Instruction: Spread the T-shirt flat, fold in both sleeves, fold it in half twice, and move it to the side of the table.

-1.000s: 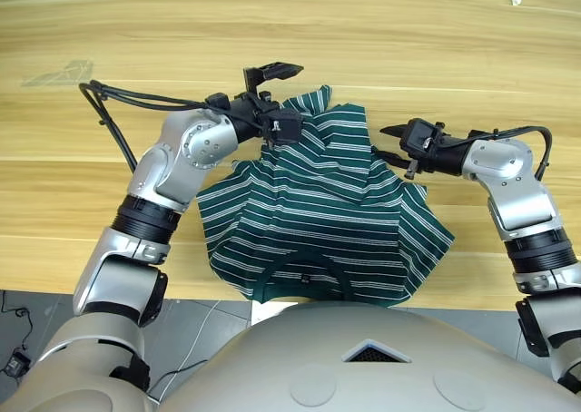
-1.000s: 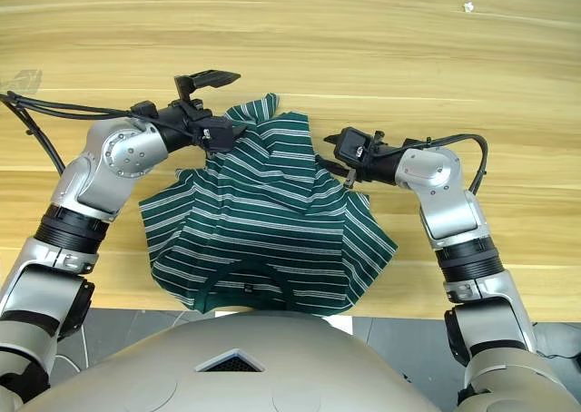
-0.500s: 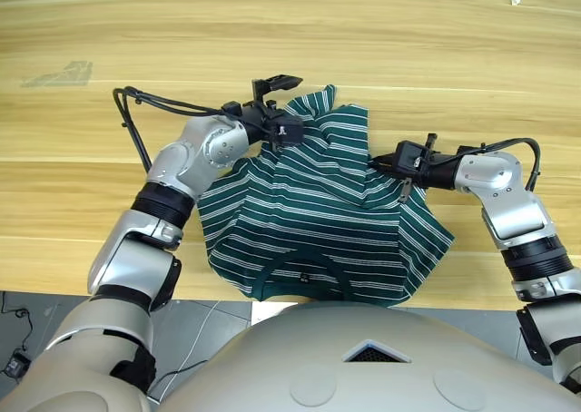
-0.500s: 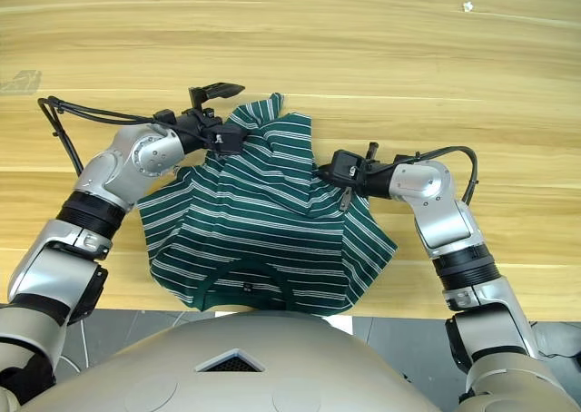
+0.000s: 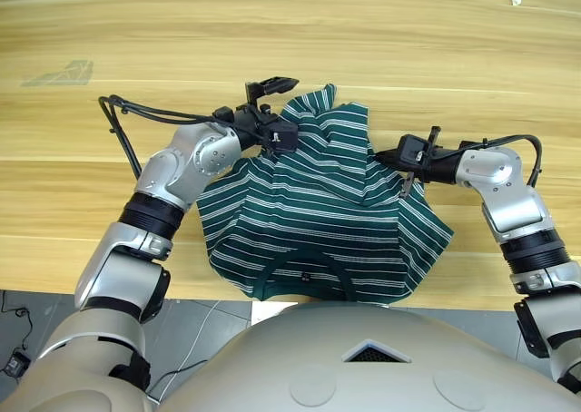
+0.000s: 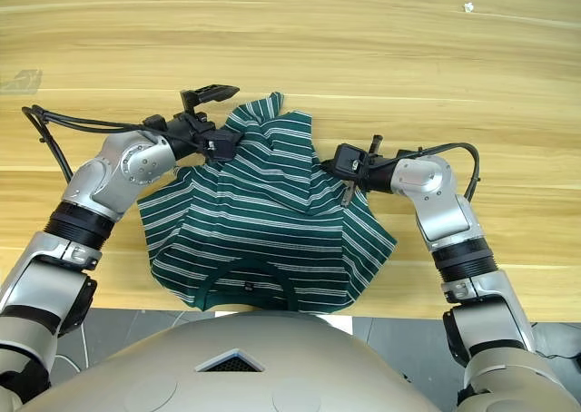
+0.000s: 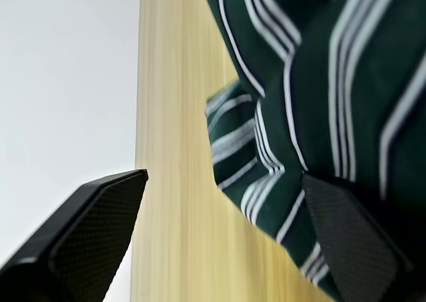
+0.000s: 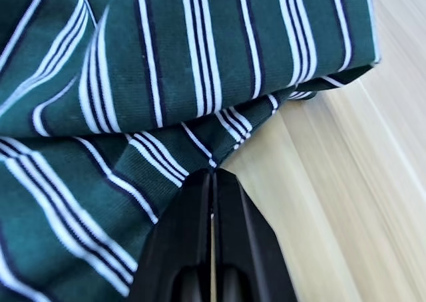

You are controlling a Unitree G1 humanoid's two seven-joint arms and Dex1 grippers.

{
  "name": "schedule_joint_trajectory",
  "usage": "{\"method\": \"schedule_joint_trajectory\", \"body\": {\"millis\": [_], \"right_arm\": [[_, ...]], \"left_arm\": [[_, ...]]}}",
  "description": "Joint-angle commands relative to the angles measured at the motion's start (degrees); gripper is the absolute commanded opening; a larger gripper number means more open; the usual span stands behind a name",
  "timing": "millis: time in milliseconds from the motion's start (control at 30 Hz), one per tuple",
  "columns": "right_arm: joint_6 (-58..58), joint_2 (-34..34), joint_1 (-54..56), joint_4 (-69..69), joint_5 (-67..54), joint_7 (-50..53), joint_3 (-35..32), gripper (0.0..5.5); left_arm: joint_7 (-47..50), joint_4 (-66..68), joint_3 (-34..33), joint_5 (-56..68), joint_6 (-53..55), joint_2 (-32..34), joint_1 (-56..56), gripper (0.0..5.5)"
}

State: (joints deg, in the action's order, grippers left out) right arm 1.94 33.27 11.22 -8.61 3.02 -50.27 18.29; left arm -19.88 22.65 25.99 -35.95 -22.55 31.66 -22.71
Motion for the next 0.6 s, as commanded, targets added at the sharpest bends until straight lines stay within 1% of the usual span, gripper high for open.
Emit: {"method": "schedule_joint_trajectory", "body": {"millis": [33, 167, 300, 400, 467, 533, 600], "right_arm": [[0.32, 1.03, 0.22, 3.02, -2.36, 0.12, -3.83, 0.01], [0.77, 1.92, -0.99, 8.8, -4.02, -1.36, -5.15, 0.01], [1.99, 3.12, -2.32, 15.88, -7.57, -1.33, -9.32, 0.01], [3.1, 5.21, -5.57, 21.87, -13.2, -4.14, -13.09, 0.01], [3.5, 7.33, -9.12, 26.09, -19.04, -8.45, -15.13, 0.01], [2.55, 9.15, -12.8, 29.56, -23.85, -13.4, -15.74, 0.01], [2.56, 10.29, -16.1, 32.32, -27.13, -17.24, -14.67, 0.01]], "left_arm": [[3.02, 8.13, -0.12, 0.13, 0.26, -1.19, 1.15, 4.3], [8.34, 19.58, 1.94, -1.2, 0.05, -5.7, -1.86, 4.3], [10.88, 24.08, 2.41, -0.46, -1.21, -7.37, -3.0, 4.3], [11.96, 21.47, 2.34, -0.79, -2.13, -5.22, -0.82, 4.3], [12.01, 17.68, 1.1, -0.08, -2.11, -2.58, 1.88, 4.3], [11.89, 13.73, -0.13, 0.32, -1.67, 0.11, 4.85, 4.3], [11.58, 10.25, -1.17, 0.83, -0.91, 1.88, 7.47, 4.3]]}}
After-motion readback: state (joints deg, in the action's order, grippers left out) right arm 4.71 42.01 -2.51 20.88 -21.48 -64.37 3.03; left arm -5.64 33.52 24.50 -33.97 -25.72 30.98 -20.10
